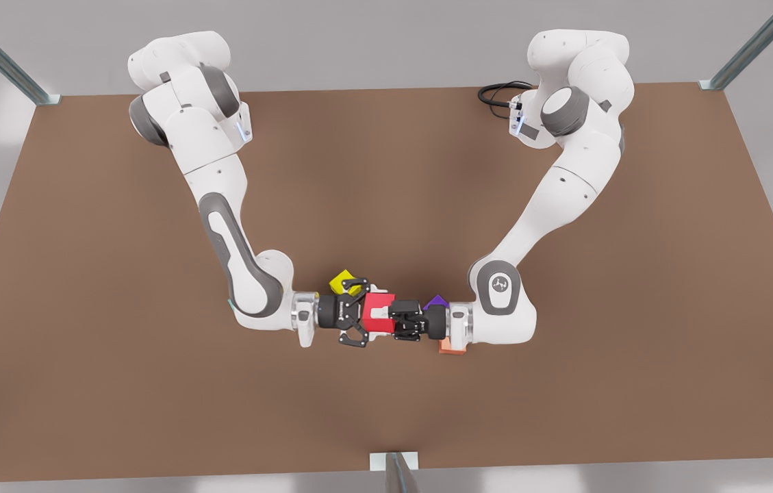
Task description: Pick up red wooden cube and pass to hand red wooden cube and place in blue wooden cube
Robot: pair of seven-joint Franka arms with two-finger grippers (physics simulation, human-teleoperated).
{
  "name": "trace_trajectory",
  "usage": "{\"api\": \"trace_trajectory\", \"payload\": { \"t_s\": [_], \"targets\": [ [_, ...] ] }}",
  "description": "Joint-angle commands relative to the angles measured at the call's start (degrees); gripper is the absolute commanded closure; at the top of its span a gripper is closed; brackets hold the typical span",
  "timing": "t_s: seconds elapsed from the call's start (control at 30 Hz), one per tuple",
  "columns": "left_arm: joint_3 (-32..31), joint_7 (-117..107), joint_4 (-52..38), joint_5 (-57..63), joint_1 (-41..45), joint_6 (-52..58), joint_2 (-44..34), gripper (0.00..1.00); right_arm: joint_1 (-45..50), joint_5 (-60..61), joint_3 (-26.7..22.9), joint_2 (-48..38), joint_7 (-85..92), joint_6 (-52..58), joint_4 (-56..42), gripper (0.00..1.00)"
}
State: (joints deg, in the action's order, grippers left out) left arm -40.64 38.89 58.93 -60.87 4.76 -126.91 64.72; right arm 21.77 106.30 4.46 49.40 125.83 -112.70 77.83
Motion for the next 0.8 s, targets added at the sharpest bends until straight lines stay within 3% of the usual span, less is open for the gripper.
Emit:
{"api": "trace_trajectory", "payload": {
  "t_s": [0.0, 0.2, 0.23, 0.3, 0.37, 0.5, 0.53, 0.6, 0.77],
  "targets": [
    [0.0, 0.9, 0.0, -0.4, 0.0, 0.4, 0.0, 0.36, 0.1, 0.0, 0.3, -0.1, -0.2, -0.3, -0.2, 0.00],
    [0.0, 0.9, 0.0, -0.4, -0.1, 0.5, 0.0, 0.36, 0.1, 0.0, 0.3, -0.1, -0.7, -0.4, -0.6, 0.01],
    [0.0, 0.9, 0.0, -0.4, -0.1, 0.5, 0.0, 0.36, 0.1, 0.0, 0.3, -0.1, -0.7, -0.4, -0.6, 0.07],
    [0.0, 0.9, 0.0, -0.4, -0.1, 0.5, 0.0, 0.36, 0.1, 0.0, 0.2, -0.1, -0.6, -0.4, -0.7, 0.39],
    [0.0, 0.9, 0.0, -0.4, -0.1, 0.5, 0.0, 0.36, 0.1, 0.0, 0.2, -0.1, -0.6, -0.5, -0.8, 0.52],
    [-0.1, 0.9, 0.0, -0.4, 0.0, 0.4, 0.2, 0.35, 0.1, 0.0, 0.2, -0.2, -0.7, -0.5, -0.7, 0.52],
    [0.0, 1.0, 0.0, -0.4, 0.0, 0.4, 0.2, 0.06, 0.1, 0.0, 0.2, -0.3, -0.7, -0.5, -0.7, 0.52],
    [0.0, 0.9, 0.0, -0.4, -0.1, 0.5, 0.1, 0.00, 0.0, 0.0, 0.2, -0.3, -0.7, -0.5, -0.8, 0.52],
    [0.0, 0.9, 0.0, -0.5, -0.4, 0.6, 0.1, 0.00, 0.0, 0.0, 0.2, -0.4, -1.0, -0.5, -0.7, 0.52]
  ]
}}
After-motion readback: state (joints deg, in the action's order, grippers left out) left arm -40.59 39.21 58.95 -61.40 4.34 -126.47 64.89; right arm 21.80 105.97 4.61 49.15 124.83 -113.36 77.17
